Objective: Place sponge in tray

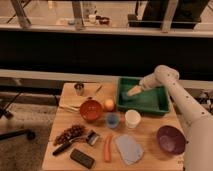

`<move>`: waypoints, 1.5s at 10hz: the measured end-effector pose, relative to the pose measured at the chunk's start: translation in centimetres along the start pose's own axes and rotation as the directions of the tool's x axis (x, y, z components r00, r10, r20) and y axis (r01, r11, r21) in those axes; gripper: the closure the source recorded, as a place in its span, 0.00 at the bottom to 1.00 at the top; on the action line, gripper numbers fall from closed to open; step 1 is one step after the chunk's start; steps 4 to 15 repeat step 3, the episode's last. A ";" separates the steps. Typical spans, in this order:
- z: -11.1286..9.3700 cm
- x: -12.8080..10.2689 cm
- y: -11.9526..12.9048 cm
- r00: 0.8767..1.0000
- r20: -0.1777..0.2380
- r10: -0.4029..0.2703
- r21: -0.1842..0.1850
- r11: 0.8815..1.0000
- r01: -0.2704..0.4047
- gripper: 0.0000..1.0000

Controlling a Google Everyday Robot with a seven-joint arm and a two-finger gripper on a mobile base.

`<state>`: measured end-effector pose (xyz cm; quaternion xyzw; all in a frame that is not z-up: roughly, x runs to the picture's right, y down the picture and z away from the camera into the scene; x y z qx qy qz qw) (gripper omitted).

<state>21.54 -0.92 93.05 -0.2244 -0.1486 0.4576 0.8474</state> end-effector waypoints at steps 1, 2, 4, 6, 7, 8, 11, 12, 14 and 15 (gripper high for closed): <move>-0.7 0.2 -0.4 1.000 0.005 0.003 0.003 1.000 -0.003 0.21; -1.4 0.4 -0.7 1.000 0.011 0.007 0.006 1.000 -0.007 0.21; -1.7 0.4 -0.8 1.000 0.014 0.007 0.007 1.000 -0.007 0.21; -1.7 0.4 -0.8 1.000 0.014 0.007 0.007 1.000 -0.007 0.21; -1.7 0.4 -0.8 1.000 0.014 0.007 0.007 1.000 -0.007 0.21; -1.7 0.4 -0.8 1.000 0.014 0.007 0.007 1.000 -0.007 0.21; -1.7 0.4 -0.8 1.000 0.014 0.007 0.007 1.000 -0.007 0.21; -1.7 0.4 -0.8 1.000 0.014 0.007 0.007 1.000 -0.007 0.21; -1.7 0.4 -0.8 1.000 0.014 0.007 0.007 1.000 -0.007 0.21; -1.7 0.4 -0.8 1.000 0.014 0.007 0.007 1.000 -0.007 0.21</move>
